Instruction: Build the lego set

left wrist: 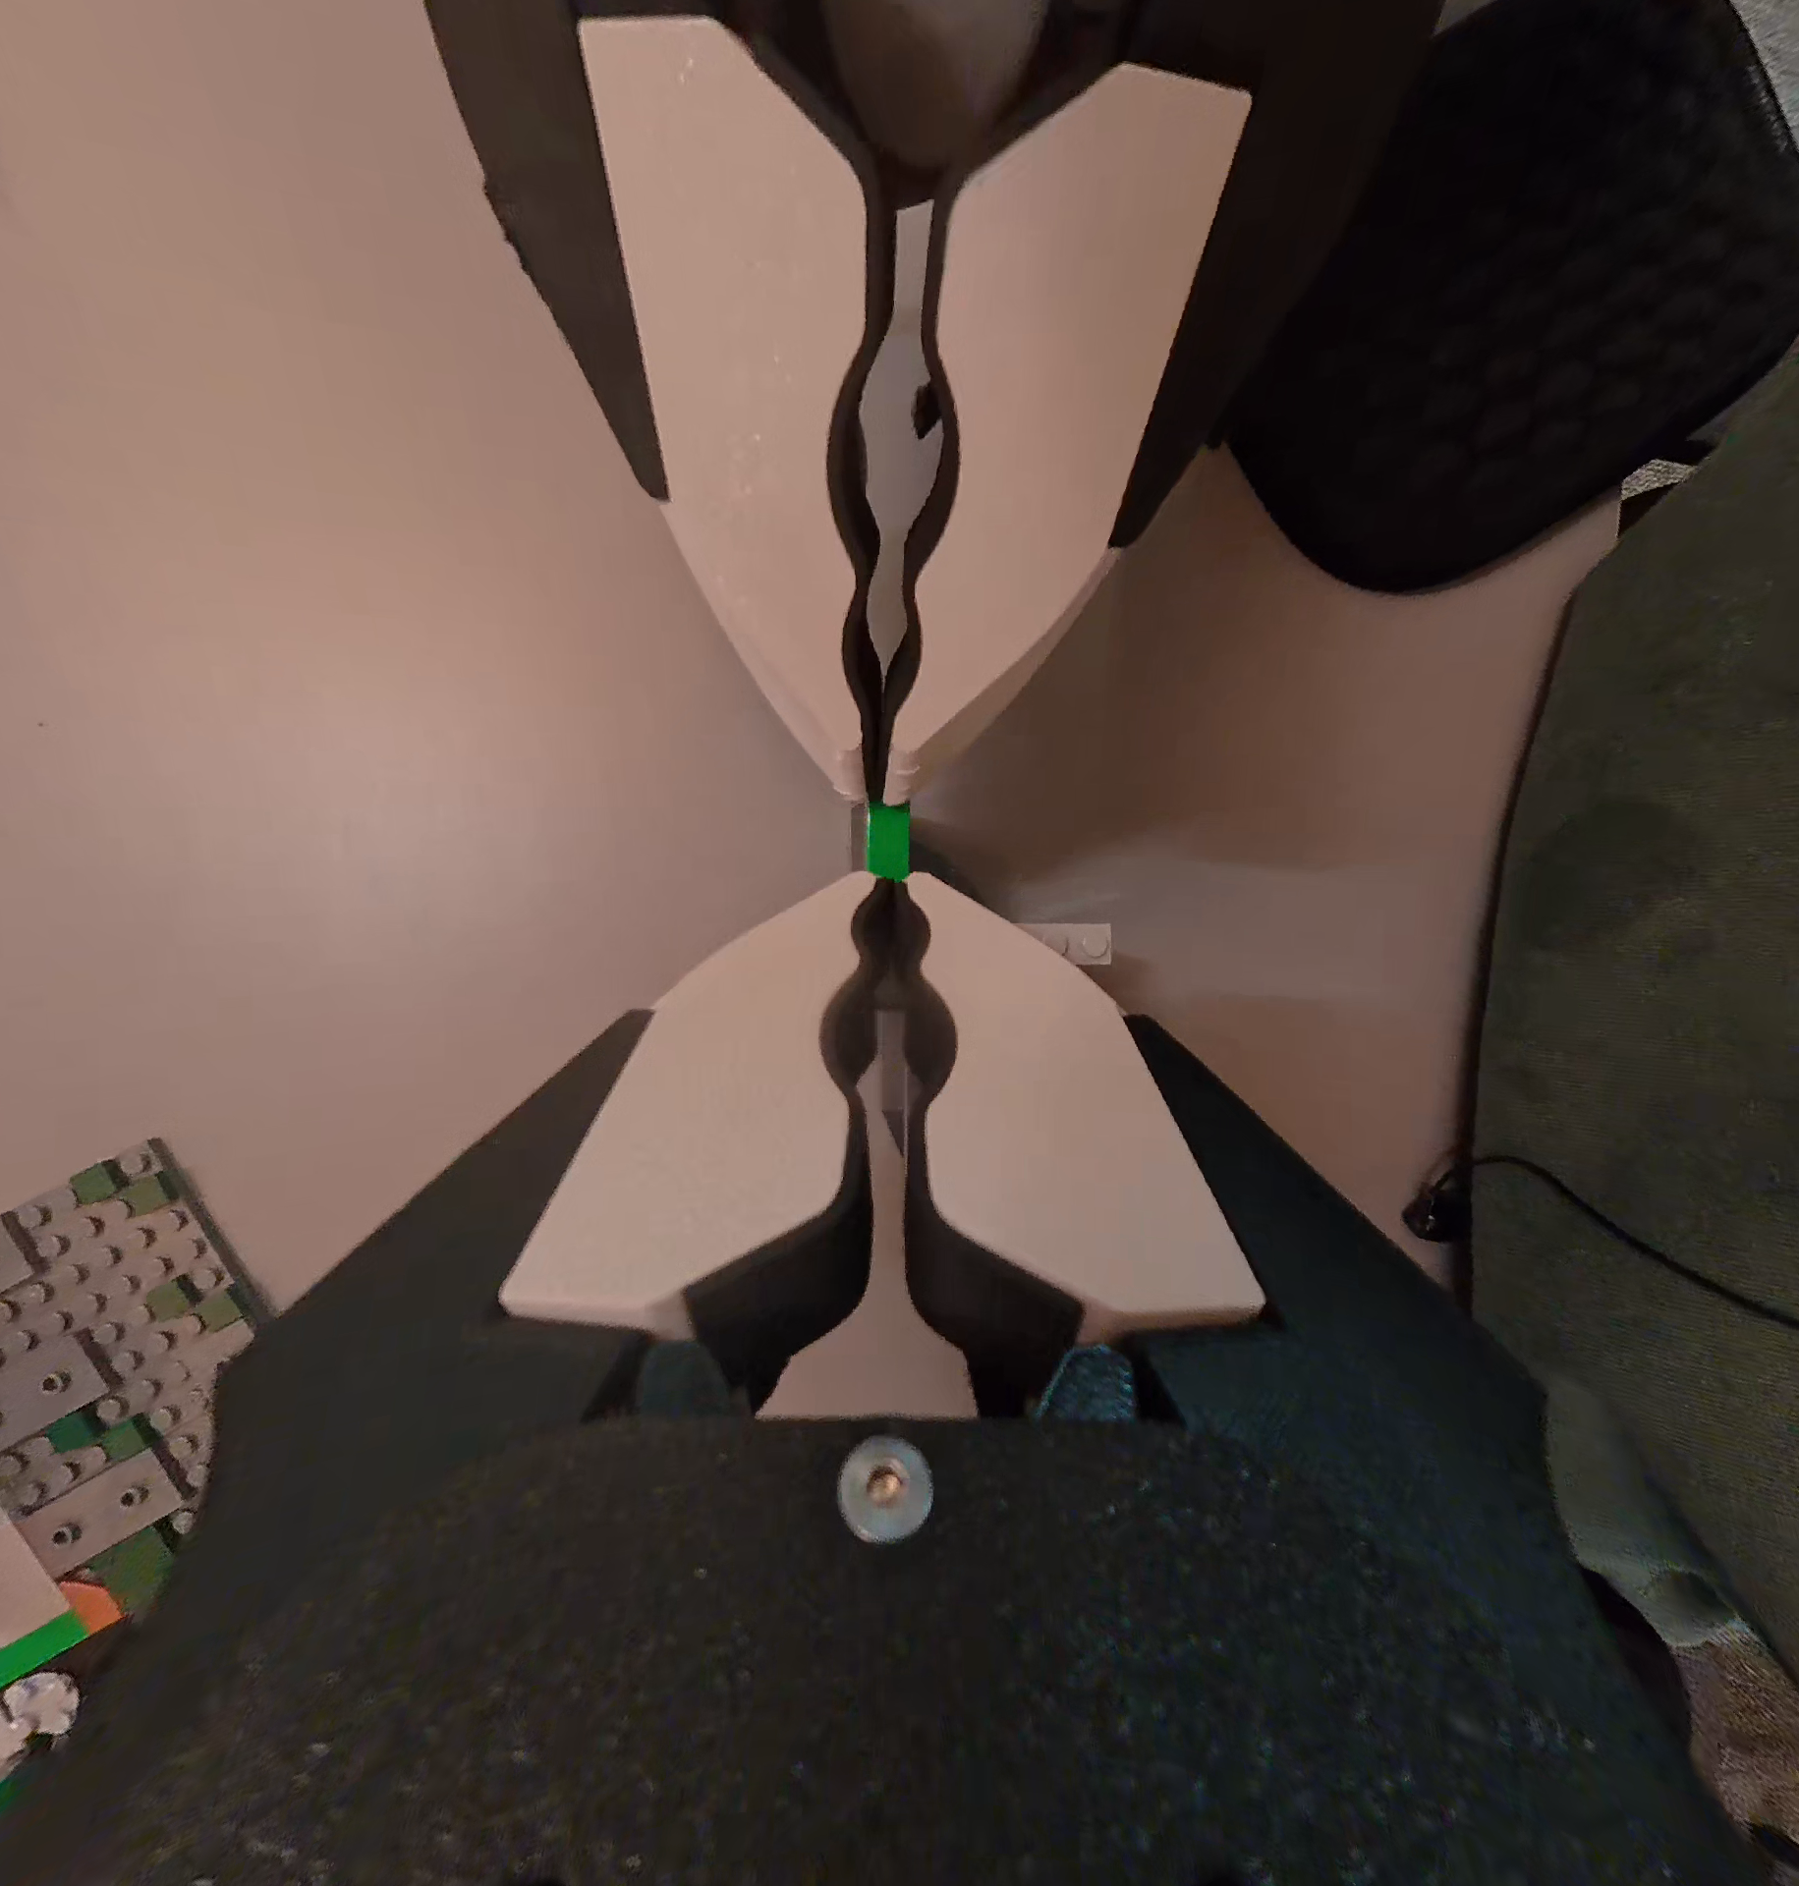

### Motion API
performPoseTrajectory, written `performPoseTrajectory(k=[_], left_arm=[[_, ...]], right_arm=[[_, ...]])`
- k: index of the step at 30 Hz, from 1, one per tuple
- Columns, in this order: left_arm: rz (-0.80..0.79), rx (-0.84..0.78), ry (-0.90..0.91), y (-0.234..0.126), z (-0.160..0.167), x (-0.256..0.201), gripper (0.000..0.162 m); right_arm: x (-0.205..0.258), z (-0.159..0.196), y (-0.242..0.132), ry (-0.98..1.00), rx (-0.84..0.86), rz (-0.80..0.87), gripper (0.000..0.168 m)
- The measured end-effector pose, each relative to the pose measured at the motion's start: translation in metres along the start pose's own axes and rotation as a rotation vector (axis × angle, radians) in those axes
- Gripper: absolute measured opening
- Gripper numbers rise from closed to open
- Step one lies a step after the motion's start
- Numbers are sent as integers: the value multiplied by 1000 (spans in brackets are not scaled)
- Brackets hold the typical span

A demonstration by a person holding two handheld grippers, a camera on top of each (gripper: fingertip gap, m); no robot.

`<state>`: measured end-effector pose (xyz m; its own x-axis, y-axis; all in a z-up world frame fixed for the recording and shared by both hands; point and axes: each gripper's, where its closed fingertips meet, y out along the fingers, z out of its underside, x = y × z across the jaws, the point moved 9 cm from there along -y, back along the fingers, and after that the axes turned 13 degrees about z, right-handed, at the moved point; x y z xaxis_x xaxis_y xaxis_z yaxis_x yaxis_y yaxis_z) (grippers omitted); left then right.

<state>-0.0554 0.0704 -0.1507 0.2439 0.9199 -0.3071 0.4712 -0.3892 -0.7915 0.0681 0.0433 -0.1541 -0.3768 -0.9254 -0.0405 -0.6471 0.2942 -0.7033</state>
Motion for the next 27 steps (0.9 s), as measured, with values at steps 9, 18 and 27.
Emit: performPoseTrajectory(k=[9, 18, 27], left_arm=[[10, -12, -25, 0, 0, 2, 0], [6, -49, -39, -2, 2, 3, 0], [-91, -196, -62, -22, 27, -9, 0]], right_arm=[[6, -2, 1, -83, 0, 49, 0], [7, -5, 0, -36, -59, 32, 0], [5, -8, 1, -24, -84, 47, 0]])
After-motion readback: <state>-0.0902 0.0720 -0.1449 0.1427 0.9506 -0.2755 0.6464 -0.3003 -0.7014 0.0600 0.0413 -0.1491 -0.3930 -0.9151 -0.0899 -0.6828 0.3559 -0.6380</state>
